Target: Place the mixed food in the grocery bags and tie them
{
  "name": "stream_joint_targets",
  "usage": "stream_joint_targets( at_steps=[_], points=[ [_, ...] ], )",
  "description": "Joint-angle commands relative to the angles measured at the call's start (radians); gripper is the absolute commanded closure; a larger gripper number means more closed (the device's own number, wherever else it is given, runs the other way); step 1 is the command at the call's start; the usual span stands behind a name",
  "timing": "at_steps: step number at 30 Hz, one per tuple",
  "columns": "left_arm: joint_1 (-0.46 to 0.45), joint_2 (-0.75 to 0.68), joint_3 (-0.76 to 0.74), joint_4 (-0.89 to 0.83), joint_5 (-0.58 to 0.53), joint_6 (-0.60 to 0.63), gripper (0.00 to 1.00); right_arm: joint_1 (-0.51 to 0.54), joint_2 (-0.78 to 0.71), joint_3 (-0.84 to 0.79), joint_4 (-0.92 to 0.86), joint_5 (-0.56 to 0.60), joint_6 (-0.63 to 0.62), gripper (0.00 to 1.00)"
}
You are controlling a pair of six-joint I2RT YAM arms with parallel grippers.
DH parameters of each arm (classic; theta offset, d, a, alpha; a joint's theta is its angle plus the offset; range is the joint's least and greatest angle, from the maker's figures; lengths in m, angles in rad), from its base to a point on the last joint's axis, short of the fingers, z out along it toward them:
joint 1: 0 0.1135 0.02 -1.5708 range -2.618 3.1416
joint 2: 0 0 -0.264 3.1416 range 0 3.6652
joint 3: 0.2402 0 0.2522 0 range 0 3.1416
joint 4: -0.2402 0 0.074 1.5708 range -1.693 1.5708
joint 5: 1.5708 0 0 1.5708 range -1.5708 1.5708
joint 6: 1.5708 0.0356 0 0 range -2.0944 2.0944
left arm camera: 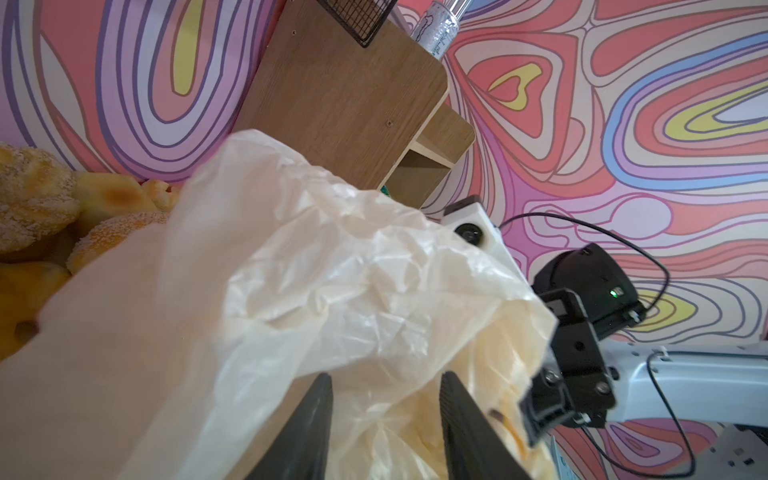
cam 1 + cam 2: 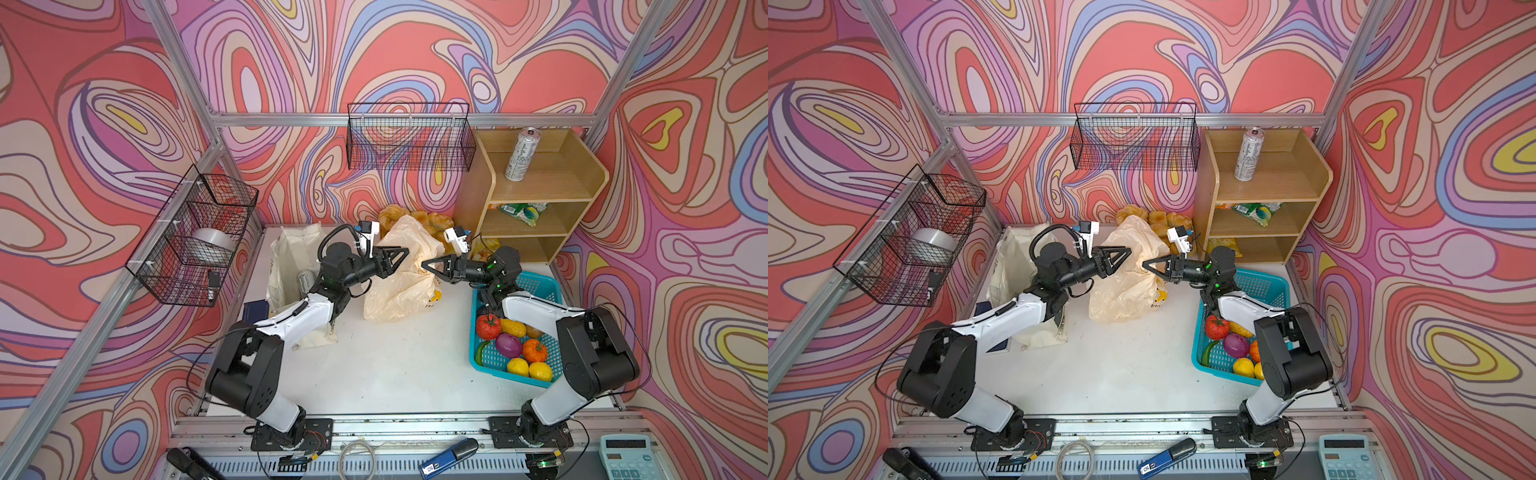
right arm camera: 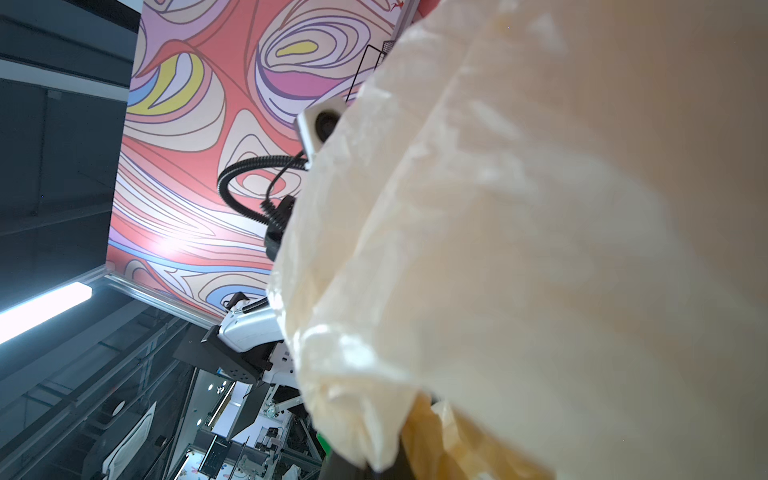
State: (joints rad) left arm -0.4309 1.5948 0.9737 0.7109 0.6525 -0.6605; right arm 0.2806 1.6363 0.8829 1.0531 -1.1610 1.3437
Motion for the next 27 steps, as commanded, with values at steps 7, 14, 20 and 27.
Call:
stream_joint_targets(
  at_steps=[7, 14, 20, 27],
  points=[
    [-0.116, 0.227, 0.199, 0.043, -0.004, -0.037, 0.55, -0.003, 0.114, 0.005, 0.437, -0.039, 0.279, 1.0],
    [-0.154, 0.298, 0.243, 0.099, 0.021, -0.094, 0.55, -0.004, 0.124, 0.013, 0.423, -0.025, 0.268, 1.0],
    [-0.072, 0.189, 0.076, 0.139, 0.015, -0.115, 0.54, -0.006, 0.103, 0.013, 0.348, -0.002, 0.207, 1.0],
    [0.034, 0.053, -0.098, 0.186, 0.045, -0.172, 0.54, -0.009, 0.038, -0.004, 0.166, 0.016, 0.07, 1.0]
  ],
)
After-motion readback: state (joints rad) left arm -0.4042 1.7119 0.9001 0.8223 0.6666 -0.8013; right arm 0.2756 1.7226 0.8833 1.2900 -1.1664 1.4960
